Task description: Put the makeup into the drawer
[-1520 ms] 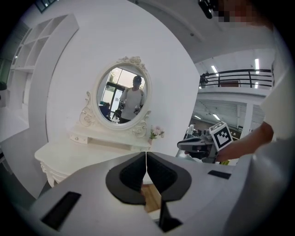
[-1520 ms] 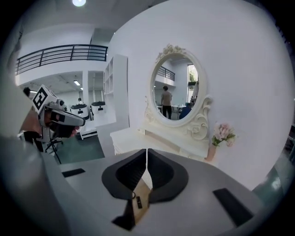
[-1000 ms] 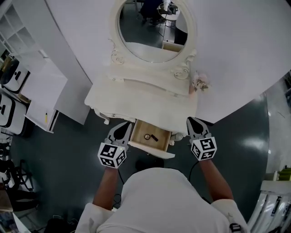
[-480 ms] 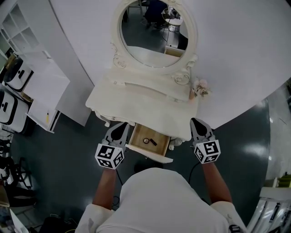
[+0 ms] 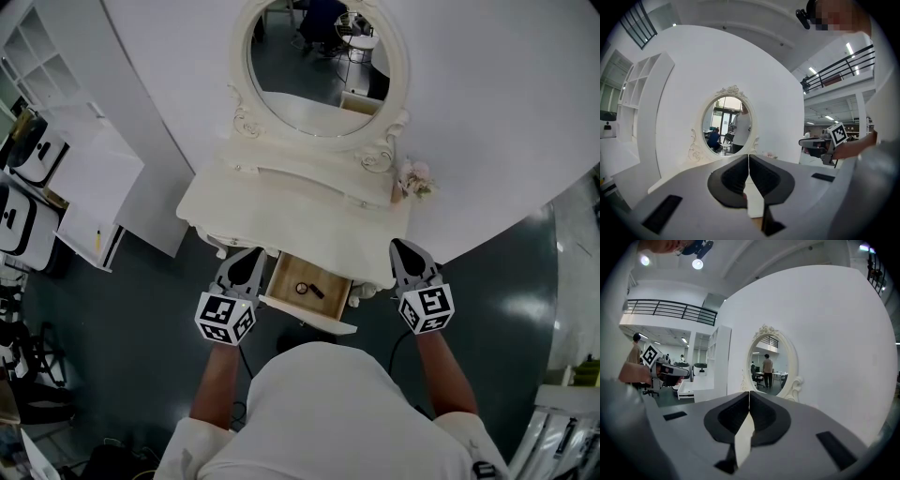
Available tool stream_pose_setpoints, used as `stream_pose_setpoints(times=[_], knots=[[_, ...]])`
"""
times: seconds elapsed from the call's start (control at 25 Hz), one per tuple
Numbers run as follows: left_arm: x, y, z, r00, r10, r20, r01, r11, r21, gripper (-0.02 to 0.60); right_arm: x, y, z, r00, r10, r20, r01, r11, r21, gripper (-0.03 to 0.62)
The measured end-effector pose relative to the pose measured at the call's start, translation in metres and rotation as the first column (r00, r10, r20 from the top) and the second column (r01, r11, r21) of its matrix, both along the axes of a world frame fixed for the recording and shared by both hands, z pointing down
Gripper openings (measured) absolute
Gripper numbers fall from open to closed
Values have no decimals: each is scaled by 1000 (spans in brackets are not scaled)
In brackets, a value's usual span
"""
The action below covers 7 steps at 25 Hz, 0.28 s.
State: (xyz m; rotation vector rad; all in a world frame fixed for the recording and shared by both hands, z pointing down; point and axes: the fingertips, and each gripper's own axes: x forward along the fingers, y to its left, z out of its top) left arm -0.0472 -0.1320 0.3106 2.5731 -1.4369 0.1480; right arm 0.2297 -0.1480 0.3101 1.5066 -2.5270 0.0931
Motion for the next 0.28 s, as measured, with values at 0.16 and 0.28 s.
stream_pose_setpoints(times=[0.16,0.28], knots=[[-1,0,1,1000,2,-3,-2,1000,-6,20,-1,0,-2,1000,1,-4,-1,1000,-1,29],[-1,1,2,1000,5,-3,-6,1000,-6,20,-1,0,-2,1000,3,-6,-3,1000,-1,29]])
